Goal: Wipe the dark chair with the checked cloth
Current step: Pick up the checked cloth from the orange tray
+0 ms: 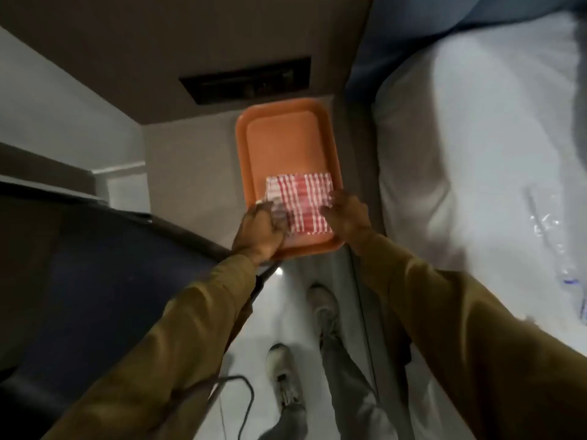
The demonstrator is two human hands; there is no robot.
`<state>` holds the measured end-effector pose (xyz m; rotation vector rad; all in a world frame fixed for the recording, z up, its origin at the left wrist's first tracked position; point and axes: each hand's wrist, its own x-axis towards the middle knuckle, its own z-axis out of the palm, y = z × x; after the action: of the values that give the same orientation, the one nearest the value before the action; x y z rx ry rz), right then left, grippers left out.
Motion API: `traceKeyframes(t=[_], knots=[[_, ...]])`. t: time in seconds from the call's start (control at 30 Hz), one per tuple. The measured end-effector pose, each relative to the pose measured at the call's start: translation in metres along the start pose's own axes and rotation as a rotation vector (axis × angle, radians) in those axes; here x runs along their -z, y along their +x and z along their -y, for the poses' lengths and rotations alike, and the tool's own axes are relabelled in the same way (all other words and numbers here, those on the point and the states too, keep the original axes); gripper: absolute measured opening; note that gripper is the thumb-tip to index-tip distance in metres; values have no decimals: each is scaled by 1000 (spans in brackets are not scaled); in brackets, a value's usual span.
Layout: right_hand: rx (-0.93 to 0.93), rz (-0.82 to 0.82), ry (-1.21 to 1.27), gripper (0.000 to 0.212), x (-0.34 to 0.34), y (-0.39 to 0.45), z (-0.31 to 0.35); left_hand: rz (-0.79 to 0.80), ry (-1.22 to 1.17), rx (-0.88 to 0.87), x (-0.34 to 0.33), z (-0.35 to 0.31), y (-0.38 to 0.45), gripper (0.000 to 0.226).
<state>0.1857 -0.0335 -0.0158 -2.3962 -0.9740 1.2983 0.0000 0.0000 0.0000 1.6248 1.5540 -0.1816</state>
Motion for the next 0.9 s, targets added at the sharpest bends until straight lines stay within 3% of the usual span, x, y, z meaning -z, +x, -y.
traceKeyframes(t=[0.13, 0.23, 0.43, 0.73, 0.9], knots=[[-57, -24, 100, 40, -26, 22, -4, 136, 320, -149, -19, 19, 20, 93], [-77, -74, 114, 48, -42, 32, -3, 125, 550, -247, -32, 30, 29, 98], [-139, -134, 270, 42, -52, 46, -8, 79, 526, -260, -42, 29, 45, 90], [-79, 67, 434, 47, -46, 18, -11, 12, 528, -262, -36, 28, 26, 84], [-61, 89, 561, 56, -36, -20, -1, -21, 488, -279, -13, 26, -6, 84]])
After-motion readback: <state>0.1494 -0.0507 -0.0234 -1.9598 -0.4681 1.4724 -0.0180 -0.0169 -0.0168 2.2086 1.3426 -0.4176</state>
